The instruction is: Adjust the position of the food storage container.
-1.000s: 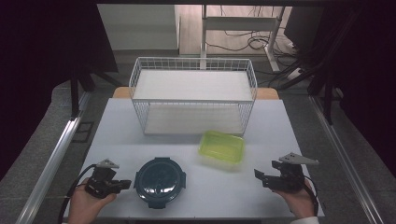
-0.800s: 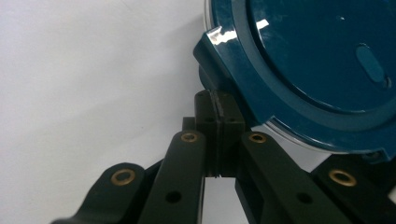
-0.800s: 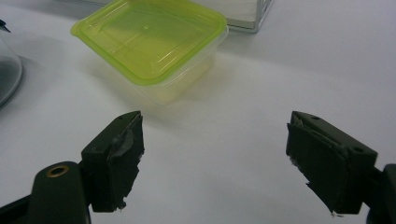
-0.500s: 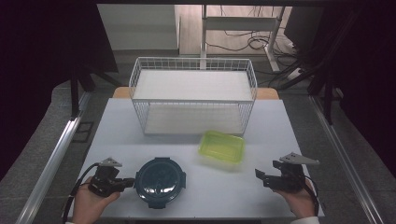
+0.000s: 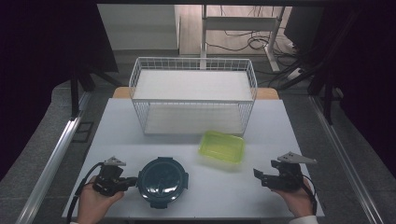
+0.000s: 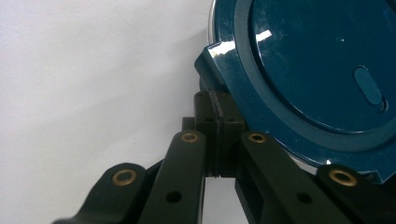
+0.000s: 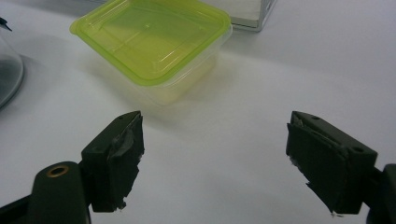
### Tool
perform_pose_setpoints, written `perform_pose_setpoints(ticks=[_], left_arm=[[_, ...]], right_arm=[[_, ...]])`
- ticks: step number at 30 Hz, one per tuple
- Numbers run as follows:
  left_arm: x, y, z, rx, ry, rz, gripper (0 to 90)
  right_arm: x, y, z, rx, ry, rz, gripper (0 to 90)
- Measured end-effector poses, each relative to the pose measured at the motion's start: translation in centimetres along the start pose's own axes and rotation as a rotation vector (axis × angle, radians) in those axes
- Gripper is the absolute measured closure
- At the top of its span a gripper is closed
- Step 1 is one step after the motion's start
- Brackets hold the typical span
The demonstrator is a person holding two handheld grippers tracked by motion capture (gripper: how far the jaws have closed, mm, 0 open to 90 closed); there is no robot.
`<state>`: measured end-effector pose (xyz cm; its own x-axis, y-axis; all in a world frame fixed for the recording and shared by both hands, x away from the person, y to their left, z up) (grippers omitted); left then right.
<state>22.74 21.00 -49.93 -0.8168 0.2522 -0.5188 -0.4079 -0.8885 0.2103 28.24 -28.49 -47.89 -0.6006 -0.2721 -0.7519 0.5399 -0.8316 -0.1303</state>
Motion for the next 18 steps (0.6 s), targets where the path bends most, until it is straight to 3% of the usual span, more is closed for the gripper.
perform_pose_setpoints(ticks=[9, 18], left_arm=[[-0.4, 1.0, -0.4, 0.023, 0.0, -0.005, 90.0], [-1.6, 3.1, -1.6, 0.055, -0.006, -0.035, 90.0]], right_arm=[[-0.1, 0.1, 0.0, 0.003, 0.0, -0.007, 19.2], [-0.2, 0.0, -0.1, 0.002, -0.001, -0.005, 19.2]])
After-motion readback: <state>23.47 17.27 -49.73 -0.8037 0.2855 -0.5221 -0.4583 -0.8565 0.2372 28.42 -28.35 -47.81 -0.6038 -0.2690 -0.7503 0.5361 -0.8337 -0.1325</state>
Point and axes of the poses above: each handheld gripper's, and its own axes: z roughly backward along the jaws, x roughly out of its underside, y roughly to its right, the point moved 2 cm from there along -z, roughly forward along the jaws, and after that the axes turned 3 degrees about -x, right-handed, at the moved point
